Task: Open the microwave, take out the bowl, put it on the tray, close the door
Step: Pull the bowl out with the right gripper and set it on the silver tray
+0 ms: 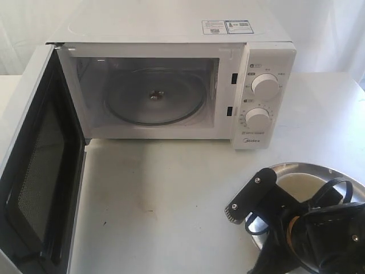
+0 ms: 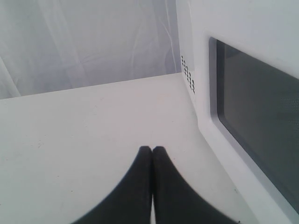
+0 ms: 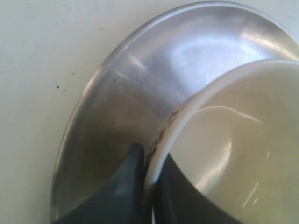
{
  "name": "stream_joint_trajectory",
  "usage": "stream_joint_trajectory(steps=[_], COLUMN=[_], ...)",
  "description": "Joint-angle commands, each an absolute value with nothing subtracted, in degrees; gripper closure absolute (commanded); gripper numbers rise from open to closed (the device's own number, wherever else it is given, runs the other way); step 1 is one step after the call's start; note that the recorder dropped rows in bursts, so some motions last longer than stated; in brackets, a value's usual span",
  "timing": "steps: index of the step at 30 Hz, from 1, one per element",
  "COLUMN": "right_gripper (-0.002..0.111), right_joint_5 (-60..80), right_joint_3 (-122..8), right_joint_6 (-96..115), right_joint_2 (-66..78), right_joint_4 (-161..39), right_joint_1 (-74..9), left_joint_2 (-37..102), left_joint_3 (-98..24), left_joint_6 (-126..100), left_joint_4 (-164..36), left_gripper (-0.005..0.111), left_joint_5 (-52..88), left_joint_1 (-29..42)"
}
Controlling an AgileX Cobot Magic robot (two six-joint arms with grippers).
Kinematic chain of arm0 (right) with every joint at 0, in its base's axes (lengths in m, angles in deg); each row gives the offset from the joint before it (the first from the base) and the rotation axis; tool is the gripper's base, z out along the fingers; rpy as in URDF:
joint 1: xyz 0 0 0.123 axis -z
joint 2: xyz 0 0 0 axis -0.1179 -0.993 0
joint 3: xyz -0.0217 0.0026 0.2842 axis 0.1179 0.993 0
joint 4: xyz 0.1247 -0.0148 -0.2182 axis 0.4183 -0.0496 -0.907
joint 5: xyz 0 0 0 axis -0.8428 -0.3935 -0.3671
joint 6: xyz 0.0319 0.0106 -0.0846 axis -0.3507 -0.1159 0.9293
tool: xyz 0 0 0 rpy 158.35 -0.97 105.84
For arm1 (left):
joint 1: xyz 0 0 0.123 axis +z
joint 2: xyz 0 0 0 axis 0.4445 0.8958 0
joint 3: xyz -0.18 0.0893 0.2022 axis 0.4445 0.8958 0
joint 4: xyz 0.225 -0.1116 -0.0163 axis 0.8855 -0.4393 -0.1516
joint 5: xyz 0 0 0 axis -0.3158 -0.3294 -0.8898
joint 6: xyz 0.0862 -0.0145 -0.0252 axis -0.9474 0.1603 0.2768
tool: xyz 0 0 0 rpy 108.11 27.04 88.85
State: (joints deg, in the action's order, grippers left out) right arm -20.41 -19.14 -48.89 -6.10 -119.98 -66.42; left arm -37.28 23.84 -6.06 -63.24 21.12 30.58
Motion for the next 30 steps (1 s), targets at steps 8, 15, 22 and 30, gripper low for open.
stream_joint_trajectory(steps=[8, 15, 22, 30], right_gripper=[0.086, 0.071, 0.071, 0.079], right_joint_5=[-22.3, -22.19, -2.46, -2.86], right_joint_3=[-18.94, -18.94, -18.94, -19.04], right_joint_6=[-53.11, -56.11, -72.75, -80.38], right_joint_2=[-5.59, -5.59, -0.82, 13.28], right_joint_4=[-121.14, -121.27, -143.36, -152.71], right_joint_1=[-66.68, -66.68, -66.68, -66.68], left_joint_2=[-37.39, -37.39, -37.39, -37.39], left_joint_3=[23.68, 23.68, 23.68, 23.68], left_joint_6=[-6.06, -6.06, -6.06, -6.06], left_joint_4=[-63.69, -63.69, -63.69, -63.69], left_gripper=[0.107, 0.107, 0.107, 0.107], left_joint_5=[21.33, 21.33, 21.33, 21.33], left_joint_1=[30.35, 30.35, 30.35, 30.35])
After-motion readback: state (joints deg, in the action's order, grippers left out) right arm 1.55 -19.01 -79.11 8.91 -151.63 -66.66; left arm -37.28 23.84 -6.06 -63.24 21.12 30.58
